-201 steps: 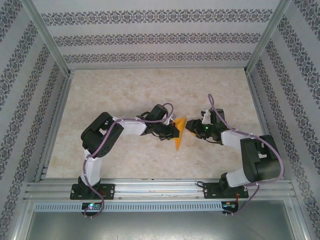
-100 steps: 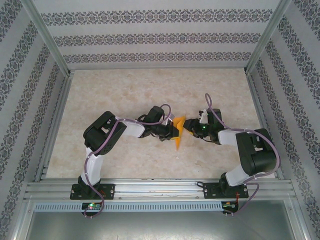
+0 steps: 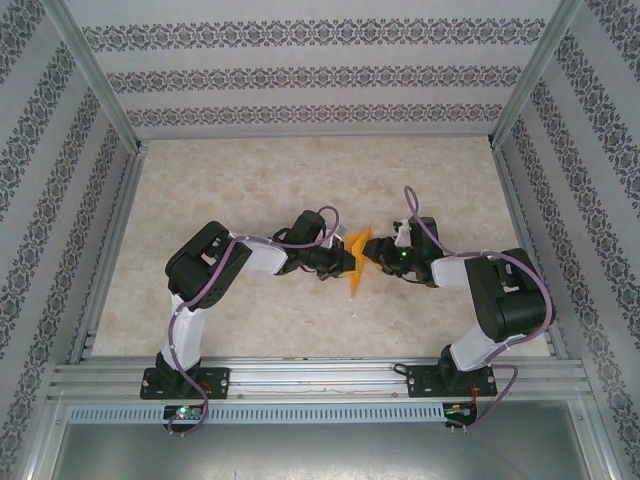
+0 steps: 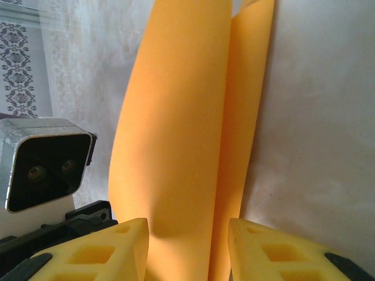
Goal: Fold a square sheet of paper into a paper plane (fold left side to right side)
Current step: Fold the wing for the fifth time at the center of the table.
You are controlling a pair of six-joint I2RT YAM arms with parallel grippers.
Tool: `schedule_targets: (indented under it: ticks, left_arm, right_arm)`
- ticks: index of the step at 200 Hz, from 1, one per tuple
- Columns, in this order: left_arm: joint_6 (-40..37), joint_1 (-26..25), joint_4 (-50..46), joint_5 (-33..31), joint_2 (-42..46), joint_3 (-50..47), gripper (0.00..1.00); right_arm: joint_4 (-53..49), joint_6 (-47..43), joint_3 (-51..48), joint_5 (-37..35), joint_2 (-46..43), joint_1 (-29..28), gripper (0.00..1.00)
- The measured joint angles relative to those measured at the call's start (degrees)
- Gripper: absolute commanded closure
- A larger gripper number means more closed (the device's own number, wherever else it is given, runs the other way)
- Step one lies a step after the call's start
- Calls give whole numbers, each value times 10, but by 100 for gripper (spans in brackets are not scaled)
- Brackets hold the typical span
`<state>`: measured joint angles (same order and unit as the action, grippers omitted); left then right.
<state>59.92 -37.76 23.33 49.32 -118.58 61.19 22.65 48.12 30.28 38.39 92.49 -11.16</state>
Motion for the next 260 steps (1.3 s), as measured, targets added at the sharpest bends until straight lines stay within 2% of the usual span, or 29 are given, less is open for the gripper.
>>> schedule_targets:
  ticks: [140,194,260]
  left_arm:
    - [13,0,16,0,-1,-6,99]
    - [19,0,25,0,-1,-12,86]
    - [17,1,28,-5,0,-26,66]
  right_arm:
    - [3,1,28,-7,35,-17,60]
    - [-38,-3,50,-31,43,-26,63]
    - [-75,-5,68,-37,51,-26,64]
